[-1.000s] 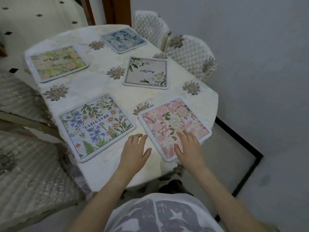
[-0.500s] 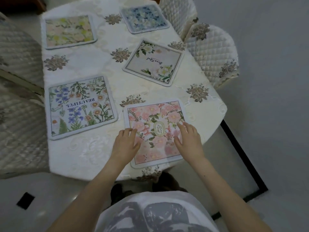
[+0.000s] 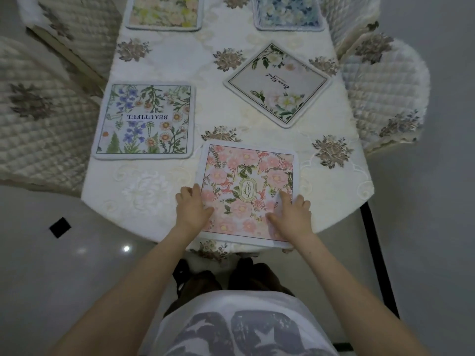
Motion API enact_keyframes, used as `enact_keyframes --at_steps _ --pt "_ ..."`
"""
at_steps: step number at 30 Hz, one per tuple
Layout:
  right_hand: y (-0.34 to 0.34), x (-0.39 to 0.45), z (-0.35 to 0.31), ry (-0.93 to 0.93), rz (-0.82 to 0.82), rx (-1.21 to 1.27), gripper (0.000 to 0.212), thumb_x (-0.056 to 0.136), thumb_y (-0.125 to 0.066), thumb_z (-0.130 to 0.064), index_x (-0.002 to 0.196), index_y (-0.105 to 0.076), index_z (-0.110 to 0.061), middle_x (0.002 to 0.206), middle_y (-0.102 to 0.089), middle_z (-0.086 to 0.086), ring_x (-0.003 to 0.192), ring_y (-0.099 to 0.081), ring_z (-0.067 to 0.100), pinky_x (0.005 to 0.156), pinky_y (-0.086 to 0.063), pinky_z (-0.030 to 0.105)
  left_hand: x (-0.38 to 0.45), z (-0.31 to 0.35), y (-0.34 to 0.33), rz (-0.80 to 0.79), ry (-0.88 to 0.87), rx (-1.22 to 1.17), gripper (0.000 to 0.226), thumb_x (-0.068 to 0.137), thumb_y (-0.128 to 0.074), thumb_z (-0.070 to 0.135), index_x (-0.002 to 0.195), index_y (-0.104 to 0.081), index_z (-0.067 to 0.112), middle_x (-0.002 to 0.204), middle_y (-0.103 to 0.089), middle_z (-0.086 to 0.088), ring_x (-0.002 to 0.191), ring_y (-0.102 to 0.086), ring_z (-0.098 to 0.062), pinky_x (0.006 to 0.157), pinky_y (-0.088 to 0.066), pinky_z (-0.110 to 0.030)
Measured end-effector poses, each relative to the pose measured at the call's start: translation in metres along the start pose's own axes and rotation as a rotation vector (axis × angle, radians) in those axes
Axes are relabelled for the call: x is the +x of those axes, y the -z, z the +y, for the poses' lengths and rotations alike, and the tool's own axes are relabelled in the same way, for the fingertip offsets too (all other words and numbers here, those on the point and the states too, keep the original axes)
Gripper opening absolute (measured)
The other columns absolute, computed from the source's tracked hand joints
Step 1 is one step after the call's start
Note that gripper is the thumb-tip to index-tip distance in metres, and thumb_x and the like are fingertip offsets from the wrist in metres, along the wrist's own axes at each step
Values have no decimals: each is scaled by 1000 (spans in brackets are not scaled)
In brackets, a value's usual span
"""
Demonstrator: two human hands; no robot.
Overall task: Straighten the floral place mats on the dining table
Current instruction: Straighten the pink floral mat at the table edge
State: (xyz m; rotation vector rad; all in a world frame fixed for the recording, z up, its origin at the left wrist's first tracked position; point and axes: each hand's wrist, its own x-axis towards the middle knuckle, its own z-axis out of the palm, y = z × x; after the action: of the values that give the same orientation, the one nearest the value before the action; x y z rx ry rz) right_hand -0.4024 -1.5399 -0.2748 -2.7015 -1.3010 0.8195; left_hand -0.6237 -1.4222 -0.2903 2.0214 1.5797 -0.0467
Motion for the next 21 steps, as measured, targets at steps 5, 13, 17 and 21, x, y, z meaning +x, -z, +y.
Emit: enact_keyframes --at_steps 5,13,17,21 --pt "2 8 5 56 16 39 73 77 -65 -41 139 -32 -22 125 -38 24 110 -35 38 92 -35 45 -3 4 -7 -4 83 -42 66 76 -68 27 130 -33 11 124 -31 -21 109 -31 -37 77 -43 -44" --pt "8 18 6 118 -2 -12 71 71 -67 -39 134 -38 -23 124 -40 22 111 -35 38 89 -38 45 -23 2 -19 15 149 -28 71 72 -71 30 128 -34 8 121 -32 -21 109 -32 -37 80 -45 -44" --pt "6 17 7 122 4 -21 69 72 -68 -39 132 -40 -21 127 -38 23 113 -34 39 90 -38 46 -26 0 -22 30 133 -16 70 72 -71 29 127 -35 6 121 -34 -21 109 -33 -36 81 -43 -43" --pt "4 16 8 121 13 -14 69 72 -68 -38 132 -39 -22 129 -36 23 113 -33 39 91 -38 46 -27 0 -23 51 104 -26 65 71 -70 26 124 -38 7 118 -37 -20 105 -35 -35 79 -44 -43"
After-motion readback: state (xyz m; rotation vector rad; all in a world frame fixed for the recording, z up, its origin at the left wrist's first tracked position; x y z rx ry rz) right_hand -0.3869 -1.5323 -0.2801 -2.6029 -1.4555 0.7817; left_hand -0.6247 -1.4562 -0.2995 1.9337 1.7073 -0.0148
